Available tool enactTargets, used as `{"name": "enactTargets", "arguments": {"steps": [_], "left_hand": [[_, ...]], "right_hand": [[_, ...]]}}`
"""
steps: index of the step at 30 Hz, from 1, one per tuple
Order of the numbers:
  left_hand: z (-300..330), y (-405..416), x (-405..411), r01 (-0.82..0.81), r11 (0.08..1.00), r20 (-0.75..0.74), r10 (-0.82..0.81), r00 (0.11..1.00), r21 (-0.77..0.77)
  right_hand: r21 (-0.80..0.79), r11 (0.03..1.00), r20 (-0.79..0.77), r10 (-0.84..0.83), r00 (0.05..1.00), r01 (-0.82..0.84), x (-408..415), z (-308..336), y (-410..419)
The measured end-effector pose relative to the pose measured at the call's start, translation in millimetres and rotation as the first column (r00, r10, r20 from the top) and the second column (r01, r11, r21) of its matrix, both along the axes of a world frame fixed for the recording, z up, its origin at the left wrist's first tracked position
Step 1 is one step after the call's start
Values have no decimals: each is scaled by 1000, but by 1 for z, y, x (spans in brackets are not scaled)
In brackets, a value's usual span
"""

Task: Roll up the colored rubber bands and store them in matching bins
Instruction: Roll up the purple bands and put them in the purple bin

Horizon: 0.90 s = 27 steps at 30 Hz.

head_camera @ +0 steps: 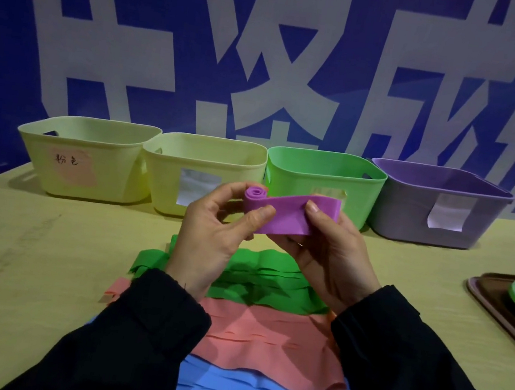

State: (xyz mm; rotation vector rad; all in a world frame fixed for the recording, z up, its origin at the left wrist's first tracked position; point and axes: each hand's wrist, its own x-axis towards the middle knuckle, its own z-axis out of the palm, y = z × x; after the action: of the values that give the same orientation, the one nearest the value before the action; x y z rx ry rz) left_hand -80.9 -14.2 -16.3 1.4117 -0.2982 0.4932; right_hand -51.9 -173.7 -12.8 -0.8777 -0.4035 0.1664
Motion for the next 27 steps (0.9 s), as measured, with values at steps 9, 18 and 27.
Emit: {"name": "enactTargets", "arguments": {"steps": [9, 18, 27], "left_hand": [[-5, -2, 4, 84, 996, 15, -84, 996, 18], [-6, -4, 4, 90, 992, 13, -90, 996, -89], [-1, -1, 2, 92, 992, 17, -90, 996, -89]], "right_hand": [[-121, 986, 53, -109, 993, 114, 1, 0, 1], [-90, 991, 40, -91, 995, 95, 0, 1, 1], [-103, 988, 6, -116, 993, 116, 3, 2, -4]]}}
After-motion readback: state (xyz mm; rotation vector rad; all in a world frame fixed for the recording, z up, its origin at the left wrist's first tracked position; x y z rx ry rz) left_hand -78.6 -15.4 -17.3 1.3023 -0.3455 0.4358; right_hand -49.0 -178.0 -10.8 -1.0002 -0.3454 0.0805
